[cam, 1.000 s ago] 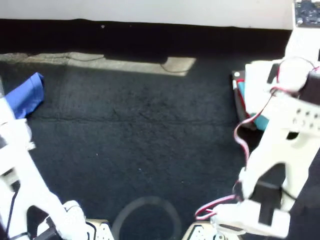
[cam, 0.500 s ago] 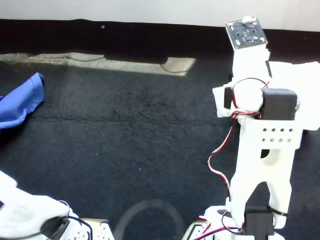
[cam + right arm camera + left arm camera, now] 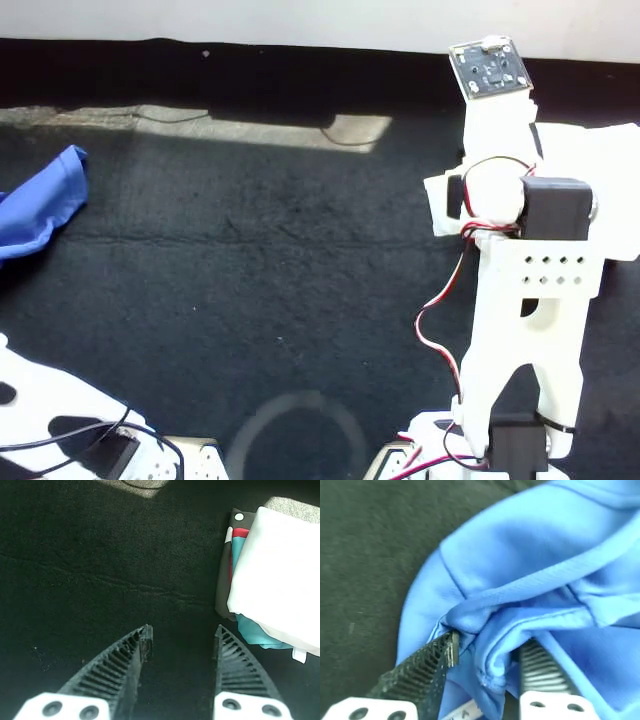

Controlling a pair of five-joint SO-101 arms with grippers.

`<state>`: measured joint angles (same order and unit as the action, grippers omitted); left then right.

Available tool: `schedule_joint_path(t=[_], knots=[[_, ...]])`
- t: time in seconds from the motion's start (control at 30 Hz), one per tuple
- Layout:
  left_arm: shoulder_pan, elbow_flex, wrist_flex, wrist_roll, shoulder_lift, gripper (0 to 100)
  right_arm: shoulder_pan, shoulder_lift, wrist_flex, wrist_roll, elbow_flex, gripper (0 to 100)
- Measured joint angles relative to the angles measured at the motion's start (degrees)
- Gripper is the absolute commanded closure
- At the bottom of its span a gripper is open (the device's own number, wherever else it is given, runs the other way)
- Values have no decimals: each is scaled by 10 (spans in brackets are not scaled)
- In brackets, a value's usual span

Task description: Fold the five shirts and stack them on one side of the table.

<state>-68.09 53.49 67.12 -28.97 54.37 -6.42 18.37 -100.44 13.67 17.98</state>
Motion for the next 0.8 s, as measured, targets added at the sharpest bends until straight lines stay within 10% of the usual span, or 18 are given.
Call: schedule_joint_path(t=[0.47,0.8], knots=[[167,246,339,98,10,992,0,0,0,0,0,797],[382,-71,346,200,-270,992,0,0,0,0,-50,797]])
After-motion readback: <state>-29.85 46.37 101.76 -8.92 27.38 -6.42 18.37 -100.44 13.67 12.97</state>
